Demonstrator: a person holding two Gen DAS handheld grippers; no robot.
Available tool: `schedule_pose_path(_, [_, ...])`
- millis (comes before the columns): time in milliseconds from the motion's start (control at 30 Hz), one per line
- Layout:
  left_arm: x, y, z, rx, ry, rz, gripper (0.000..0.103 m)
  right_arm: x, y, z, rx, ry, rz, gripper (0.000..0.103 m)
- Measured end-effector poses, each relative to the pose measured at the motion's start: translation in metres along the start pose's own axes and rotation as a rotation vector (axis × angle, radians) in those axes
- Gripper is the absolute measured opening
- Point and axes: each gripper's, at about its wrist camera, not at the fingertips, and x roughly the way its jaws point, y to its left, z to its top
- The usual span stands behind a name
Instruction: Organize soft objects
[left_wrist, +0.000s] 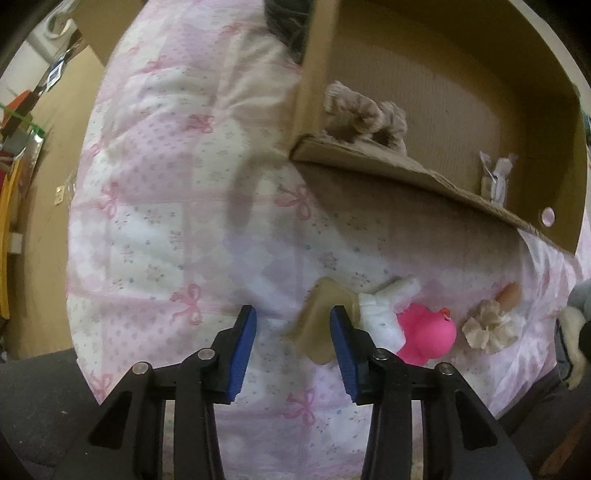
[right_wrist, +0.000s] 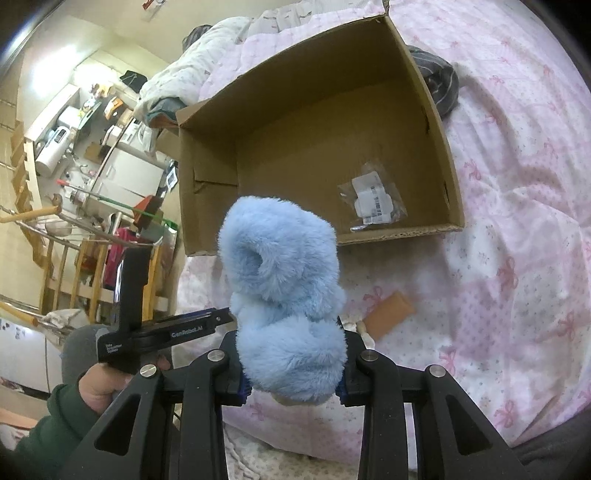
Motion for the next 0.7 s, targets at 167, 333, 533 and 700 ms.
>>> schedule_pose_path(167, [0.006,-0.015,-0.007,0.070,0.016,0.000,0.035,-0.002,0.001,0.000,0.000,-0.003,-0.010,0.036])
schedule_pose_path(333, [0.016,-0.028,-0.012,0.109,0.047,-0.037,0.014,0.002,0.004,0.001,-0.004,0.001,-0.021,0.036])
schedule_pose_path(533, [-0.004,-0.021,-0.017,0.068,-0.008,-0.080,0.006,0.003,0.006,0.000,-0.015,-0.001,-0.050,0.036])
schedule_pose_path(700, [-0.043,0.001,-0.025,-0.002,-0.108,-0.115,0.006,0.002,0.004,-0.001,-0.012,-0.010,-0.057,0.036])
